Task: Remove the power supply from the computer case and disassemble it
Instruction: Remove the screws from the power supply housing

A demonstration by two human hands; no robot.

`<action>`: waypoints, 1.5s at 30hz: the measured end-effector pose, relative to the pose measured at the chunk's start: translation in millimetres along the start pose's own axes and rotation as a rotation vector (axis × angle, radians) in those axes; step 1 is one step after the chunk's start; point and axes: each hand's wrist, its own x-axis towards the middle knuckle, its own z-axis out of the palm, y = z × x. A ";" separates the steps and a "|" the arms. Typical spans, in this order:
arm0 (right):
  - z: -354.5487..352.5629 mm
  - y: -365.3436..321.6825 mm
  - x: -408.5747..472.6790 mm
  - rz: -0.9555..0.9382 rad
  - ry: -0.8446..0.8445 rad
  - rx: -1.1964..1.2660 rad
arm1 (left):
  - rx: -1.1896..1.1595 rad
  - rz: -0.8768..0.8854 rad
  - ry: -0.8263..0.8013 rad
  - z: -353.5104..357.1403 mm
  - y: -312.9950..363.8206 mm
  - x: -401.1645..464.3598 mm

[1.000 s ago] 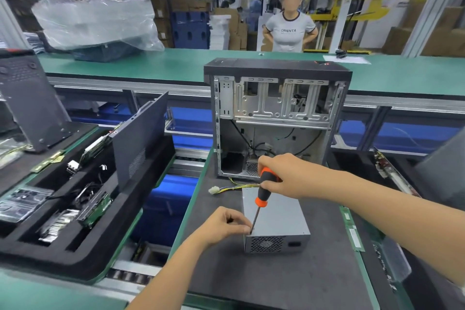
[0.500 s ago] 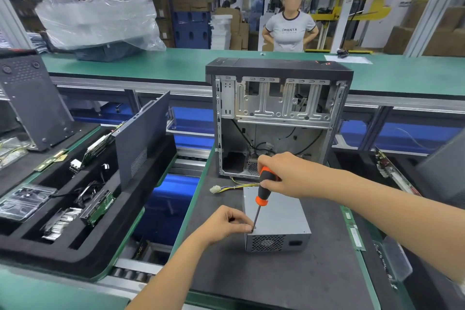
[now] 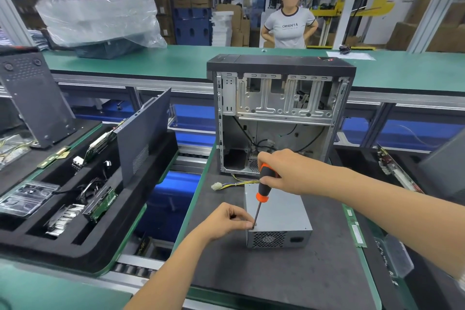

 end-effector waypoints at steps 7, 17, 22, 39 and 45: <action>-2.4 -8.5 7.0 -0.101 -0.131 -0.055 | -0.091 0.058 -0.037 -2.4 6.8 3.7; -12.5 -17.5 13.4 0.071 -0.066 -0.314 | -0.117 0.079 -0.004 2.9 14.2 8.5; -18.2 -19.2 14.3 -0.114 -0.249 -0.177 | -0.150 0.124 -0.037 -3.8 34.9 5.0; -35.9 -28.5 12.8 -0.132 -0.177 -0.188 | -0.129 0.121 0.007 -8.9 39.4 5.5; -26.8 -32.9 16.2 -0.098 -0.118 -0.426 | -0.121 0.096 -0.022 -10.2 40.0 6.3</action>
